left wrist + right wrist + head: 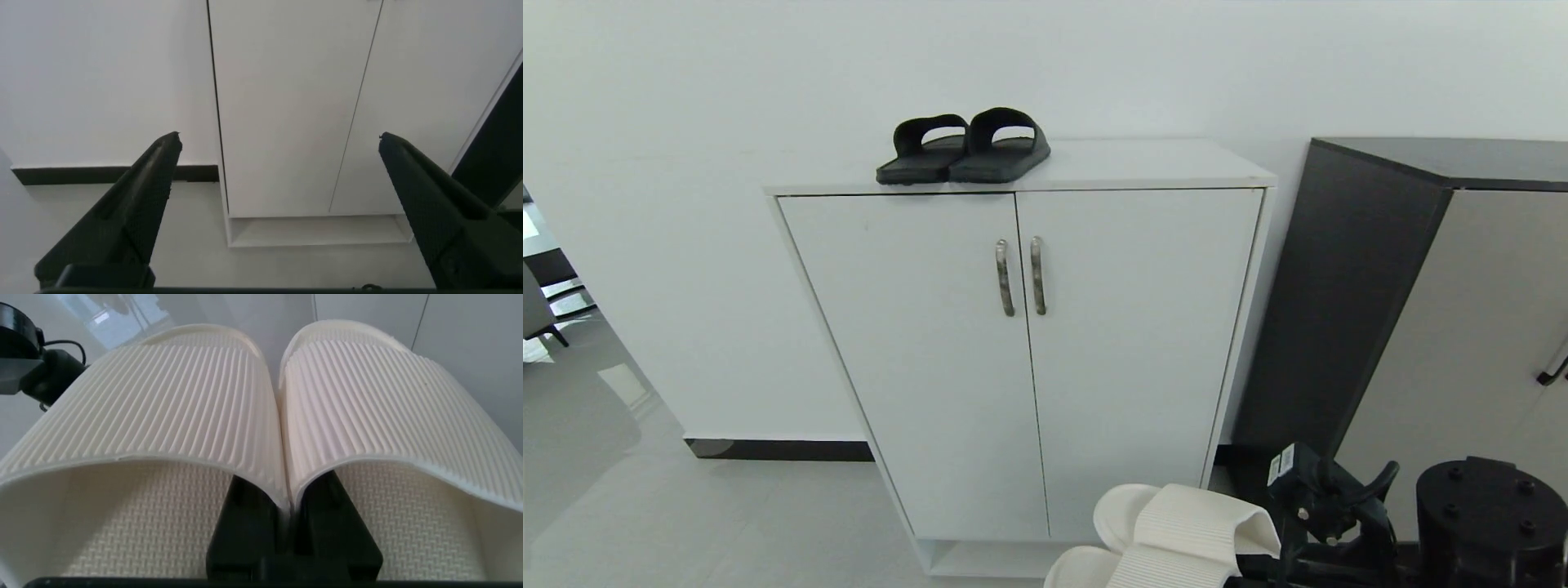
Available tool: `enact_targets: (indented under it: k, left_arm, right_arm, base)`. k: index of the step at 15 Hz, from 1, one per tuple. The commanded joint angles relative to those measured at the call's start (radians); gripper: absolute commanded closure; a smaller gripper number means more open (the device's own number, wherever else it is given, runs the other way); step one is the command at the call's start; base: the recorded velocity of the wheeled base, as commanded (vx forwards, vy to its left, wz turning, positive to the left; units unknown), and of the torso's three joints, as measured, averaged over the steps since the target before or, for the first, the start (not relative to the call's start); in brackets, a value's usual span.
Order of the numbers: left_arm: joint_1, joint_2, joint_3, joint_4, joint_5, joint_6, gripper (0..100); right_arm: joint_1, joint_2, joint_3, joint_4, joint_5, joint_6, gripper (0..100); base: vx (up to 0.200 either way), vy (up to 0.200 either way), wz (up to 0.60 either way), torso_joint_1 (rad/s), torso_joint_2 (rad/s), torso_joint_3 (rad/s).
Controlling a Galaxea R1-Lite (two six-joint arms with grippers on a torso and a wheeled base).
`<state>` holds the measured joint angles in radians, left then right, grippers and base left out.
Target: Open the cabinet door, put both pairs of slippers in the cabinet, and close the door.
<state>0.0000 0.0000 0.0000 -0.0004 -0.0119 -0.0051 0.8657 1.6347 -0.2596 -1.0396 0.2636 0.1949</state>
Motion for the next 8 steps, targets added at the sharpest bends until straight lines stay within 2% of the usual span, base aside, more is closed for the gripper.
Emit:
enact_targets:
  k: [1, 3, 5, 8]
  left_arm:
    - [0.000, 0.000, 0.000, -0.001, 0.000, -0.003, 0]
    - [0.000, 0.000, 0.000, 0.000, -0.002, -0.003, 0]
    - [0.000, 0.002, 0.000, 0.000, -0.003, 0.001, 0]
    - [0.000, 0.002, 0.000, 0.000, -0.003, 0.001, 0]
  right_arm:
    - [0.001, 0.005, 0.000, 0.000, 0.000, 0.000, 100]
    - [0.001, 0.005, 0.008, -0.002, 0.002, 0.000, 100]
    - [0.001, 0.005, 0.013, -0.002, 0.002, -0.017, 100]
    - [0.001, 0.005, 0.014, -0.002, 0.002, -0.023, 100]
  base:
    - [0.000, 0.000, 0.00, -0.134, 0.45, 0.310]
    - [0.000, 0.000, 0.00, -0.117, 0.46, 0.315]
    - [0.200, 0.000, 0.00, -0.073, 0.28, 0.212]
    - [0.200, 0.000, 0.00, -0.019, 0.07, 0.054]
